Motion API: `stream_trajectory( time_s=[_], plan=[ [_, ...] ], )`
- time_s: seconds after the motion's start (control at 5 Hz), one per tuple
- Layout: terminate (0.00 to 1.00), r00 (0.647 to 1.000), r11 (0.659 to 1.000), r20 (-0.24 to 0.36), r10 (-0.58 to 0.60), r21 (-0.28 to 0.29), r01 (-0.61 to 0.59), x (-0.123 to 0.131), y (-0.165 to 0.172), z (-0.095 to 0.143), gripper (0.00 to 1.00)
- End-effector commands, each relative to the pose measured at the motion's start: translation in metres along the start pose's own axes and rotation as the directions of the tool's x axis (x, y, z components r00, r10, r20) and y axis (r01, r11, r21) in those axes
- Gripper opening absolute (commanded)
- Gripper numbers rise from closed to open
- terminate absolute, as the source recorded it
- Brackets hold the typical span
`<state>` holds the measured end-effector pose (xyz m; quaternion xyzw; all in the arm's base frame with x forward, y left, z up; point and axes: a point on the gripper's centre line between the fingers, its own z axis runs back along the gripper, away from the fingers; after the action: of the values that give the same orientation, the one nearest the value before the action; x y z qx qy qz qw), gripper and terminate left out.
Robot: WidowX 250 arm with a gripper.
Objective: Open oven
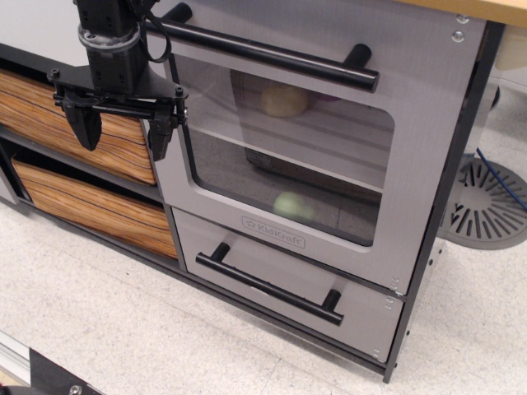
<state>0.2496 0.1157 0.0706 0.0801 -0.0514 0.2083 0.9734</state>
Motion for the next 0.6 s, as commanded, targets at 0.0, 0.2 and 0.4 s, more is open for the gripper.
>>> stream_trajectory(
  time_s=[0.0, 0.2, 0.4],
  plan=[
    [0.0, 1.0, 1.0, 0.0, 0.0, 0.0, 0.0, 0.0, 0.0, 0.0, 1.0],
    [0.0, 0.997, 0.994, -0.004, 0.082, -0.07, -0.082, -0.001, 0.006, 0.029, 1.0],
    [0.0, 0.984, 0.979, -0.05, 0.169, -0.109, -0.174, 0.002, 0.011, 0.059, 1.0]
  ],
)
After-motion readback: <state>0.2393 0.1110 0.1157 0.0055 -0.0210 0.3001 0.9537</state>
